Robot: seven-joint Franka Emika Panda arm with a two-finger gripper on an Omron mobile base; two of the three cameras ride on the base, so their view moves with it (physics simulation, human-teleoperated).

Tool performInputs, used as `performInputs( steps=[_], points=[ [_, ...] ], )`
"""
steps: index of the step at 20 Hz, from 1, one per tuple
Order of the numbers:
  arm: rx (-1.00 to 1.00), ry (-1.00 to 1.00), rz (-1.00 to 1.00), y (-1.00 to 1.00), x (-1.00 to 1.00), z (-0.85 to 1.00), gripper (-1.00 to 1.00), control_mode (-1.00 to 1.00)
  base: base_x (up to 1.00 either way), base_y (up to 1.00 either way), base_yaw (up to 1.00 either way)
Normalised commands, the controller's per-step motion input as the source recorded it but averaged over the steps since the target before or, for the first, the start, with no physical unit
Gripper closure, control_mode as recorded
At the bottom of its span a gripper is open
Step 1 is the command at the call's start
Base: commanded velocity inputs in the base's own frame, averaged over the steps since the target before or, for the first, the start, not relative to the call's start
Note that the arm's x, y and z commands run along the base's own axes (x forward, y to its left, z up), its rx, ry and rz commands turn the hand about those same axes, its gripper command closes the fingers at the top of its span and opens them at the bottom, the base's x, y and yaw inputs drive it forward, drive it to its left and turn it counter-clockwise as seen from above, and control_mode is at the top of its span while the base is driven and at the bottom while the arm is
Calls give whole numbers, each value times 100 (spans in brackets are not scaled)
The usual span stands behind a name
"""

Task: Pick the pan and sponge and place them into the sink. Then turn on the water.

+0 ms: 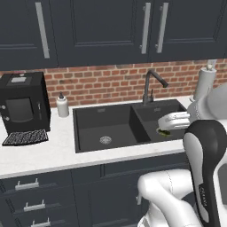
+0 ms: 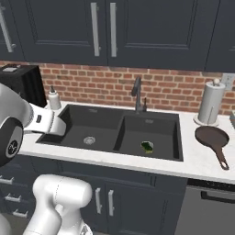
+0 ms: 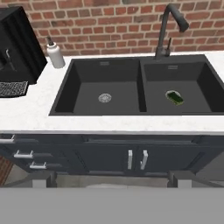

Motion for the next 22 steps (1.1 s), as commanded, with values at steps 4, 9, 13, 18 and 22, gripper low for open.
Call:
performInputs(
  steps=[4, 9, 13, 18, 22],
  points=[
    [0, 0, 0, 0, 0, 0, -100, 100, -50, -18, 0],
    [0, 0, 0, 0, 0, 0, -100, 100, -3, -11, 0],
    [0, 0, 0, 0, 0, 0, -100, 100, 6, -23, 0],
    [0, 0, 0, 0, 0, 0, -100, 100, 9, -56, 0],
    [0, 0, 0, 0, 0, 0, -100, 100, 17, -74, 0]
  ],
)
